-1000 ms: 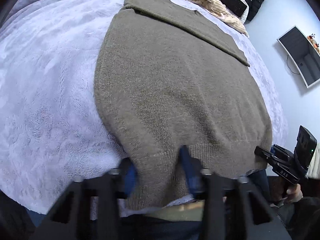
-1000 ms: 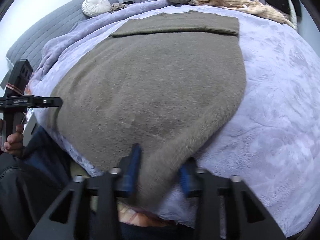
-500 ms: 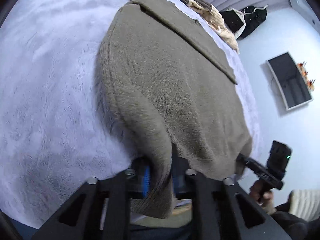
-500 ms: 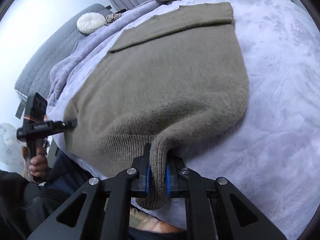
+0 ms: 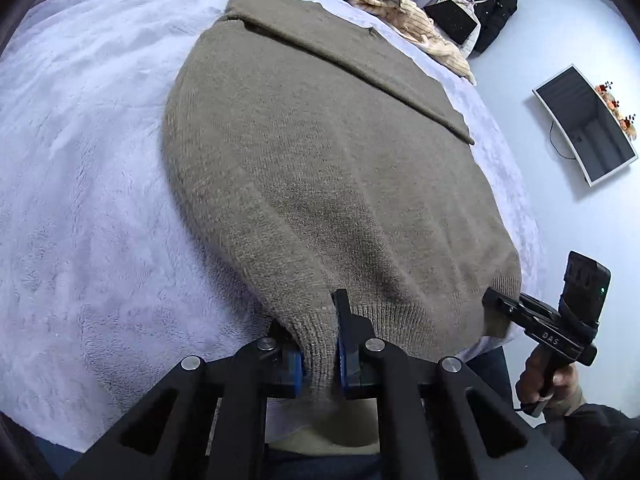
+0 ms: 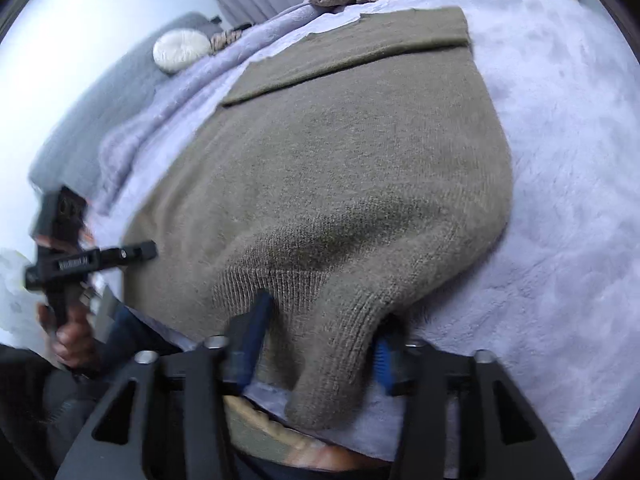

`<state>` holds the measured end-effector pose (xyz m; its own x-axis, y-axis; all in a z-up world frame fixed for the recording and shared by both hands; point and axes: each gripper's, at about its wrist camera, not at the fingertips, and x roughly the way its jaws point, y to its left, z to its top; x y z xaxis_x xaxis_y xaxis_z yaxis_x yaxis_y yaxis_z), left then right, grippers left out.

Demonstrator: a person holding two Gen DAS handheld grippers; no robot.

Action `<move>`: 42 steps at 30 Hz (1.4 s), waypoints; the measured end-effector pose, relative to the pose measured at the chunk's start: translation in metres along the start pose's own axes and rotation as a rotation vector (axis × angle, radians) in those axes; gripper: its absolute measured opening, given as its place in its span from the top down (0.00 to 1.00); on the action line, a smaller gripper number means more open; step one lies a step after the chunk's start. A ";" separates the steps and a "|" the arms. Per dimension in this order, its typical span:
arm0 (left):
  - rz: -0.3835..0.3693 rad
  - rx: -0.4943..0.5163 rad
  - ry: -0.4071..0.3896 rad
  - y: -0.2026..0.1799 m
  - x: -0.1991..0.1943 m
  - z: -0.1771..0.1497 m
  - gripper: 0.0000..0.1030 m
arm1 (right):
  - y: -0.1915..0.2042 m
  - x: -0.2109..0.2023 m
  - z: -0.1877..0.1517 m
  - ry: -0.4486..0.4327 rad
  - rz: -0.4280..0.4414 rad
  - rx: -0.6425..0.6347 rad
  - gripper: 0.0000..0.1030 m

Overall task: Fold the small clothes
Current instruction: 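Lift the hem with both tools and fold it over the sweater body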

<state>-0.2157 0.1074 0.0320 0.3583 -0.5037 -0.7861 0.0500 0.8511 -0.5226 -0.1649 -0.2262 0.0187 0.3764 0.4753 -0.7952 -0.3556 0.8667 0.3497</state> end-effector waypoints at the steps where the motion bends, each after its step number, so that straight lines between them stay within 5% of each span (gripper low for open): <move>1: 0.008 0.010 -0.011 -0.002 -0.003 0.000 0.87 | 0.001 -0.004 0.002 -0.009 0.004 -0.001 0.88; 11: 0.066 0.139 -0.181 -0.037 -0.051 0.026 0.87 | -0.011 -0.054 0.029 -0.151 0.089 0.077 0.89; 17: 0.096 0.045 -0.225 -0.035 -0.051 0.060 0.87 | -0.016 -0.074 0.056 -0.248 0.097 0.140 0.89; 21: 0.090 -0.071 -0.228 -0.024 -0.043 0.078 0.87 | -0.019 -0.075 0.075 -0.286 0.087 0.199 0.89; 42: 0.237 -0.047 -0.226 -0.041 -0.029 0.127 0.87 | -0.024 -0.058 0.123 -0.286 -0.015 0.215 0.89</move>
<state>-0.1098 0.1056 0.1186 0.5526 -0.2421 -0.7975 -0.1011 0.9304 -0.3524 -0.0726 -0.2560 0.1174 0.6153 0.4590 -0.6409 -0.1717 0.8715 0.4593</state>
